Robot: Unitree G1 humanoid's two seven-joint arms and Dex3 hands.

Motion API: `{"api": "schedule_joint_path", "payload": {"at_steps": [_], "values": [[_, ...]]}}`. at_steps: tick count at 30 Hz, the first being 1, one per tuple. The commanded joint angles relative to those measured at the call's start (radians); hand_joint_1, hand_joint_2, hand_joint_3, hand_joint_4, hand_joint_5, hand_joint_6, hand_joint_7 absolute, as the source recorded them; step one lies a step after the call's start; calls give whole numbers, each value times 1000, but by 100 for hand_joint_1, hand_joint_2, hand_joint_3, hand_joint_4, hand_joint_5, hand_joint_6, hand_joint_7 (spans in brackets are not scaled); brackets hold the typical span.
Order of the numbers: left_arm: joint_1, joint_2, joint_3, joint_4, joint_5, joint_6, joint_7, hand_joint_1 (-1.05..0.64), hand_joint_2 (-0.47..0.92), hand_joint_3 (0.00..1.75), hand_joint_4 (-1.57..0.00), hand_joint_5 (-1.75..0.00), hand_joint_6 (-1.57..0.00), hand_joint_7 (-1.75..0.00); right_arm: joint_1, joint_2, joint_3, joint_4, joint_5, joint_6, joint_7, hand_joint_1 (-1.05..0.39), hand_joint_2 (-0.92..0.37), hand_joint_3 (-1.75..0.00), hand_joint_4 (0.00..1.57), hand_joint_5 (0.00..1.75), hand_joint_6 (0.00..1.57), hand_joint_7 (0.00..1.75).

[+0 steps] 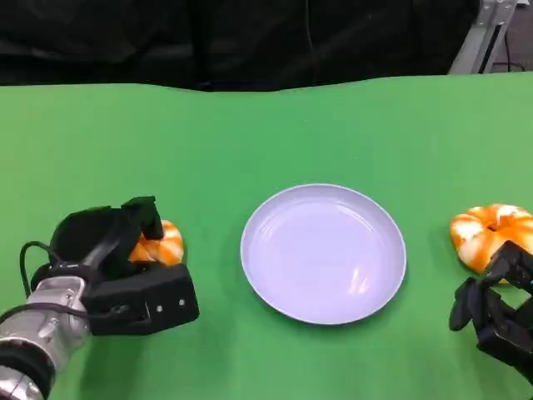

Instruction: Grasp the bread from the table and place it into the plate.

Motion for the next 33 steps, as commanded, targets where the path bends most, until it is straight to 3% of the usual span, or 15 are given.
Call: {"api": "schedule_joint_path", "payload": {"at_steps": [1,13,22,30,33], "values": [[19,5,2,-7,-6,-8,16,-13,92,39,-67,-175,-53,-175,6,-12,-9,-14,11,2,0,-3,-44,-134,88,175,79,155],[18,31,27,-100,-13,-57,28,-12,91,42,-63,-175,-53,-175,3,-15,-10,-7,12,3,2,-3,-45,-134,88,175,80,156],[32,60,42,-308,-6,-74,-16,-13,90,44,-64,-175,-56,-175,4,-12,-10,-10,14,4,1,-3,-45,-134,88,175,80,156],[24,38,45,-420,6,-55,-57,-11,87,45,-68,-175,-58,-175,6,-10,-6,-17,8,7,-10,-3,-44,-134,88,175,80,156],[-16,-5,23,-433,18,-55,-81,-10,84,44,-67,-175,-58,-175,4,-9,-5,-13,10,0,-1,-3,-45,-134,88,175,80,156]]}}
